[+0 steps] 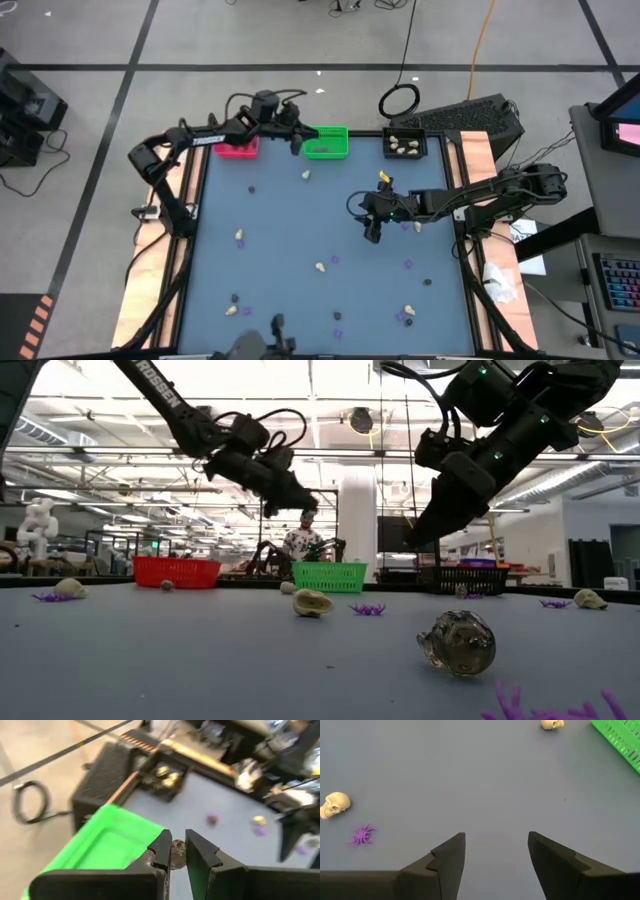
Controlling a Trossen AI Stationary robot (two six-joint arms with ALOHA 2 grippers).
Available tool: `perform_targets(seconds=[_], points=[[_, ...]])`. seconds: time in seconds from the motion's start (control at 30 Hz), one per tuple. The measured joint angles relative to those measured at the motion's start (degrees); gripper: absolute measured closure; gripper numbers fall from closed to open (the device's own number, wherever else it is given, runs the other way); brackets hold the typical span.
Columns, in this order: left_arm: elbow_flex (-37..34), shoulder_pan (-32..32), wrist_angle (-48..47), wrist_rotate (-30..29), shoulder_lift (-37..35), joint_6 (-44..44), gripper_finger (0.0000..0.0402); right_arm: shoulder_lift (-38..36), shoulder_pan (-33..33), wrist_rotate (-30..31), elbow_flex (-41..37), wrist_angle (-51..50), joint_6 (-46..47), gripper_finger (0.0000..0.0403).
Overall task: Sort Halloween decoration
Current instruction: Put the black skull toy into the red bin
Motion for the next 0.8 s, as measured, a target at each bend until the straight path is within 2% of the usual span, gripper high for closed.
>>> perform_targets(seconds=[0.1,0.27,0.57,0.8], points=[[0.0,1.5,-4.9,-2.6,-1.6,3.0,0.0364,0.0,0.0,0.0,0.0,-0.1,-0.4,0.0195],[0.0,4.4,-11.5,-3.6,-4.1,5.4,0.0364,0.0,0.0,0.0,0.0,-0.1,-0.8,0.0195],[0.0,10.4,-24.2,-12.4,-8.4,10.5,0.0364,0.0,0.0,0.0,0.0,-0.1,-1.3,0.0195],[0.0,14.2,-34.7,-24.8,-10.2,12.5,0.0364,0.0,0.0,0.0,0.0,-0.1,-1.9,0.0195]])
